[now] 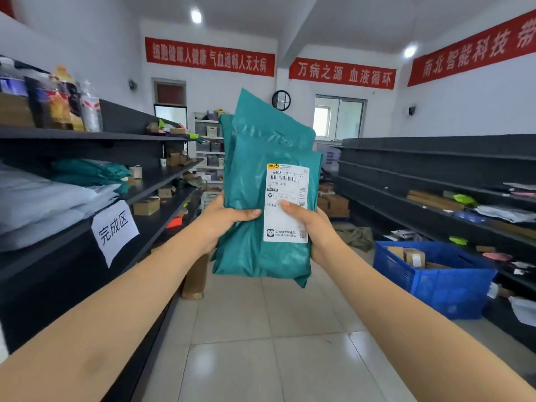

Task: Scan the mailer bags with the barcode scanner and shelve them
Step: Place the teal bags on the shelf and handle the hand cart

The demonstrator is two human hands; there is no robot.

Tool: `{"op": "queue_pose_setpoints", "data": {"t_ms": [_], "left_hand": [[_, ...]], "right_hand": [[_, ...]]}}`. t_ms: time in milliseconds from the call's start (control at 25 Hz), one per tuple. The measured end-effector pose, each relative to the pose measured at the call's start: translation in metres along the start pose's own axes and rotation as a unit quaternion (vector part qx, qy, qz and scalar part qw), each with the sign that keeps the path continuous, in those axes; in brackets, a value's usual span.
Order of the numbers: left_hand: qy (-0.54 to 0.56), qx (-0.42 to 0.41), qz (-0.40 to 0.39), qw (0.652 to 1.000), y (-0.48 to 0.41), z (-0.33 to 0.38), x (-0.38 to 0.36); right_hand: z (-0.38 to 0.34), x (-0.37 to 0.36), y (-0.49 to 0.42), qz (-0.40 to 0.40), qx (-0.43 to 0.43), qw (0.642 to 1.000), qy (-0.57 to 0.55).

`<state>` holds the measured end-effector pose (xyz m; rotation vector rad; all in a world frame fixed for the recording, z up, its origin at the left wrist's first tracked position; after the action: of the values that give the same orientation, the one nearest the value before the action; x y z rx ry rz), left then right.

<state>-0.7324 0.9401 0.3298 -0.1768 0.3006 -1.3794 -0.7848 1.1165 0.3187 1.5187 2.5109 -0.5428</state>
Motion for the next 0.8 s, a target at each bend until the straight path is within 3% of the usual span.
{"op": "queue_pose_setpoints", "data": {"t_ms": [360, 640, 800], "left_hand": [[-0.004, 0.04, 0.141, 0.989, -0.234, -0.099, 0.075], [-0.058, 0.058, 0.269, 0.96, -0.355, -0.13, 0.219], [-0.066, 0.081, 0.307, 0.946, -0.414, -0.168, 0.325]], "right_hand": [[0.093, 0.028, -0.305, -0.12, -0.091, 0.989, 0.002], [0.199, -0.059, -0.508, -0.231, -0.154, 0.961, -0.003], [0.288, -0.123, -0.606, -0.249, -0.183, 0.951, -0.005]]}}
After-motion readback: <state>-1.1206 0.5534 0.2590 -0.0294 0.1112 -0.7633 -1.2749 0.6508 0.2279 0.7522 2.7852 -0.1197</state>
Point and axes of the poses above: each hand's wrist, its own y-axis away from the middle knuckle, its own x-axis out of the back of the hand, z = x × y, the point moved 2 cm from there along -y, towards the middle knuckle
